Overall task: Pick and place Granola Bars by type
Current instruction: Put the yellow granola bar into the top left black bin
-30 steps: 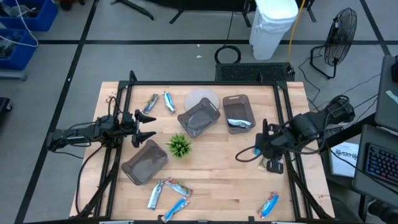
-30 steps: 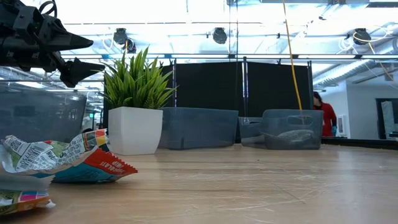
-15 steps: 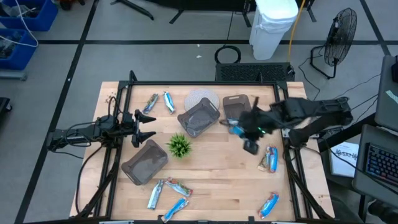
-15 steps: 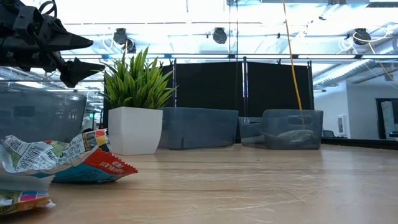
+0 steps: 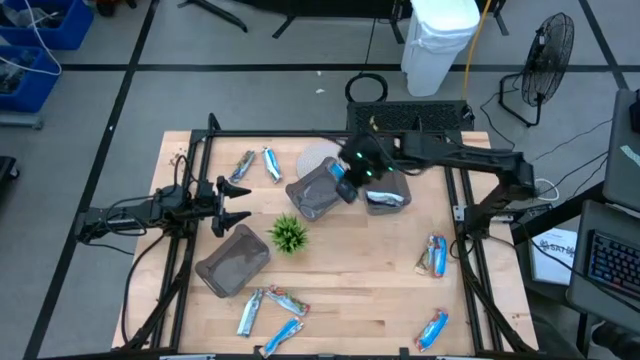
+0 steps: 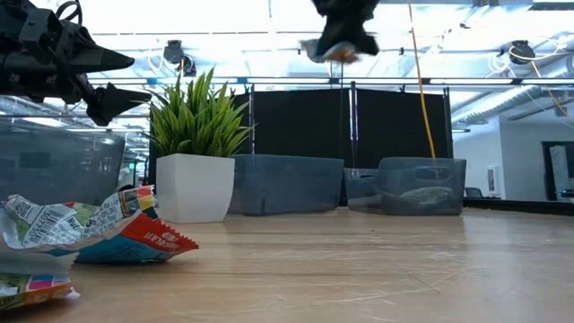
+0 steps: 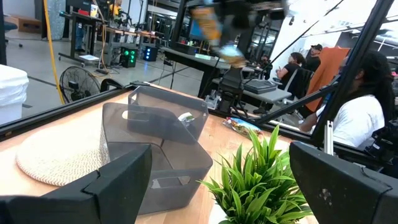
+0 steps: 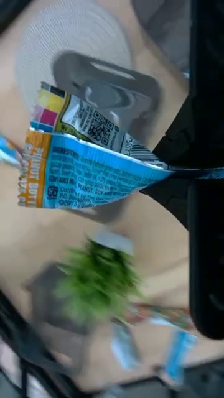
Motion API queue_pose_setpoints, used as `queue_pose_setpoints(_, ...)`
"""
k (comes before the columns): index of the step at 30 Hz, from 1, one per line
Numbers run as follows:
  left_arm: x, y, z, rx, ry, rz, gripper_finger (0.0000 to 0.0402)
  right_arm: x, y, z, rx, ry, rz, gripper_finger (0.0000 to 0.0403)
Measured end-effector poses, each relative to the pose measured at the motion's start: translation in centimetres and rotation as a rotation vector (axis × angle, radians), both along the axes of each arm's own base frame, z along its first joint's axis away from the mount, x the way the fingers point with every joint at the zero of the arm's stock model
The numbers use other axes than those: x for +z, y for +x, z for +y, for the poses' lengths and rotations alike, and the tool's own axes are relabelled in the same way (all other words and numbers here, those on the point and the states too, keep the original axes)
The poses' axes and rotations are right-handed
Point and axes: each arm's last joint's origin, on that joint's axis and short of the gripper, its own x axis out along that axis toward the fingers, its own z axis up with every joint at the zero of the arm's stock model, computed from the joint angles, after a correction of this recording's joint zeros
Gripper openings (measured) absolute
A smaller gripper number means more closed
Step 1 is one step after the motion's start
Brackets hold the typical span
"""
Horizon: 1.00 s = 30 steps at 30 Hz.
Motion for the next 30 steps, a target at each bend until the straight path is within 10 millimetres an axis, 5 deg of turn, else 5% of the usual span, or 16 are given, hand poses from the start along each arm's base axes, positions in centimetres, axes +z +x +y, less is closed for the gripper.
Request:
queue_pose_setpoints(13, 0.0, 0.0, 0.0, 0.0, 0.0, 0.0, 0.0379, -6.3, 4.5, -7.2, -0.229, 0.018, 0.007, 0.0)
queue_pose_setpoints(30, 0.0, 0.0, 0.0, 0.0, 0.0, 0.0, 0.0379, -11.8, 6.5, -8.2, -0.174, 0.014, 0.153, 0.0)
